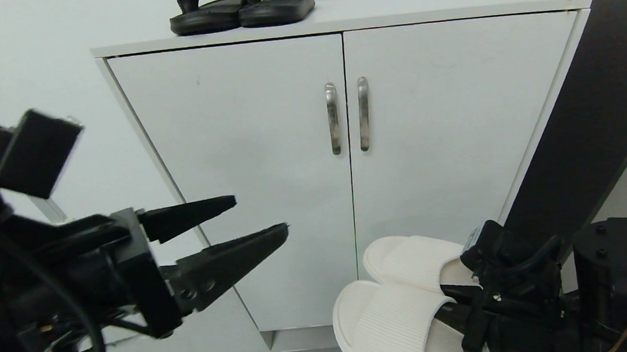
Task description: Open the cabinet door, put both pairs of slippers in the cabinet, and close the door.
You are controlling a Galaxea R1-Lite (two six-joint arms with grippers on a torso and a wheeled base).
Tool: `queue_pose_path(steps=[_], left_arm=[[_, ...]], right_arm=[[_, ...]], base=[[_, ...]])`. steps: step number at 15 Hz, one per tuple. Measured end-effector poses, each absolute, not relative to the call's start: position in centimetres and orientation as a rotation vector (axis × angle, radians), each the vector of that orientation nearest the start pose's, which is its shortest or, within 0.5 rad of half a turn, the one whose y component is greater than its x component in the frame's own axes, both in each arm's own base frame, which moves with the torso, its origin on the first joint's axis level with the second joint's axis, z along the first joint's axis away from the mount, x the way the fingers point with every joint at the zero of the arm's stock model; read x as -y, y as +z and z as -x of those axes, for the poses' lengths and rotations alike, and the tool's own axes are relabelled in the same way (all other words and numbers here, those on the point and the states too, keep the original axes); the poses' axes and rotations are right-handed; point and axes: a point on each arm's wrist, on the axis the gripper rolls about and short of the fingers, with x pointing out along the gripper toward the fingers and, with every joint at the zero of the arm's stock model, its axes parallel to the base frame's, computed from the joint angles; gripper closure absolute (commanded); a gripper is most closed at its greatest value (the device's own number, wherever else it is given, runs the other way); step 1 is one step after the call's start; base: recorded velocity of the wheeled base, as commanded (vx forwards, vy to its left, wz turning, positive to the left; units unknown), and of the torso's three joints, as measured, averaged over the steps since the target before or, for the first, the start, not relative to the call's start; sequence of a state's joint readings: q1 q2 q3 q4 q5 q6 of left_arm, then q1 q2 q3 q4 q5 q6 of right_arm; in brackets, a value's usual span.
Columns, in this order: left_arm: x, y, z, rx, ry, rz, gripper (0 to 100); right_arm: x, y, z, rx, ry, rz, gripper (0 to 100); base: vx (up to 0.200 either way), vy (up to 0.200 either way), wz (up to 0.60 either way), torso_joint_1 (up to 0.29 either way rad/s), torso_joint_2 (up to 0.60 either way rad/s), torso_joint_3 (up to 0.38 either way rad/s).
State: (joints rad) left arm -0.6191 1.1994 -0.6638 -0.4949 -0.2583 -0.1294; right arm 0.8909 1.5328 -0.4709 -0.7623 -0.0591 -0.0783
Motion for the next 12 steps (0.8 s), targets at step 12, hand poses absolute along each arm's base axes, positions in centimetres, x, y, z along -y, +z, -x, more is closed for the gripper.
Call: queue_pose_path(steps=[12], left_arm=[[20.9,29.5,-23.8,-0.100,-1.079,0.293,0]], right_arm=[[-18.6,14.6,-14.9,-0.271,0.850,0.232,100]], base=[[0.000,0.000,0.00,0.000,0.00,0.000]])
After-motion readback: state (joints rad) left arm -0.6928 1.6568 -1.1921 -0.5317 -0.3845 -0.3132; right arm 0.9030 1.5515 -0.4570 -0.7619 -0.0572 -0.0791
